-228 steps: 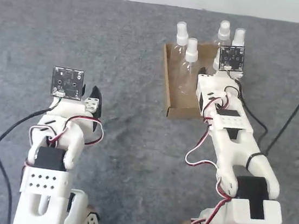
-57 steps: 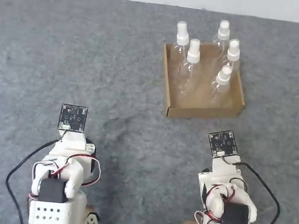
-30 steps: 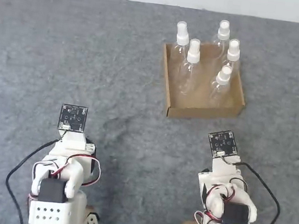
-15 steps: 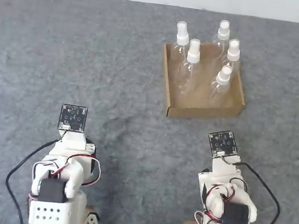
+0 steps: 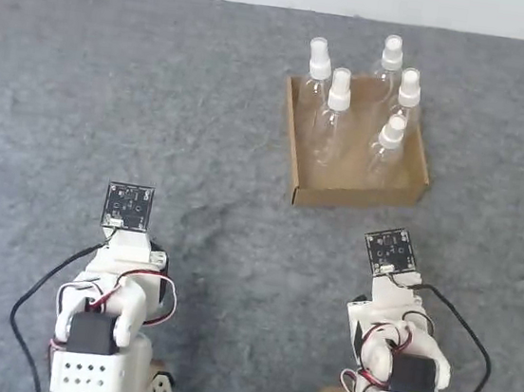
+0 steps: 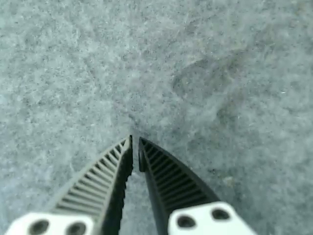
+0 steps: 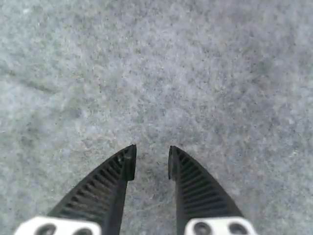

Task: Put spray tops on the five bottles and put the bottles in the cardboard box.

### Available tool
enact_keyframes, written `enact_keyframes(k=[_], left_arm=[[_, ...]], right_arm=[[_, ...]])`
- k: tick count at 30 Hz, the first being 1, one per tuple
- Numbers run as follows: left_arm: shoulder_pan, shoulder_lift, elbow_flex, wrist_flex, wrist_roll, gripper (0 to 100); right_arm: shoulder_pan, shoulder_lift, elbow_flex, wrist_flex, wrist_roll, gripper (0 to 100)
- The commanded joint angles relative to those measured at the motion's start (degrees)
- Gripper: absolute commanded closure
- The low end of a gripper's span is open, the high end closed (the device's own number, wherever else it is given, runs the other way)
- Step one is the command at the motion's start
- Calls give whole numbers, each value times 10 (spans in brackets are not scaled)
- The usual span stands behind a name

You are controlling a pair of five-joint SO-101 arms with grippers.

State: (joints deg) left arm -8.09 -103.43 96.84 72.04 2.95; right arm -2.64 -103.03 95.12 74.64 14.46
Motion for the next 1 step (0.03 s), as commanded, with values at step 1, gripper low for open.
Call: enact_keyframes(k=[1], left_arm=[[-1, -9, -3, 3, 2, 988]], right_arm=[[2, -9, 13, 3, 5, 922]])
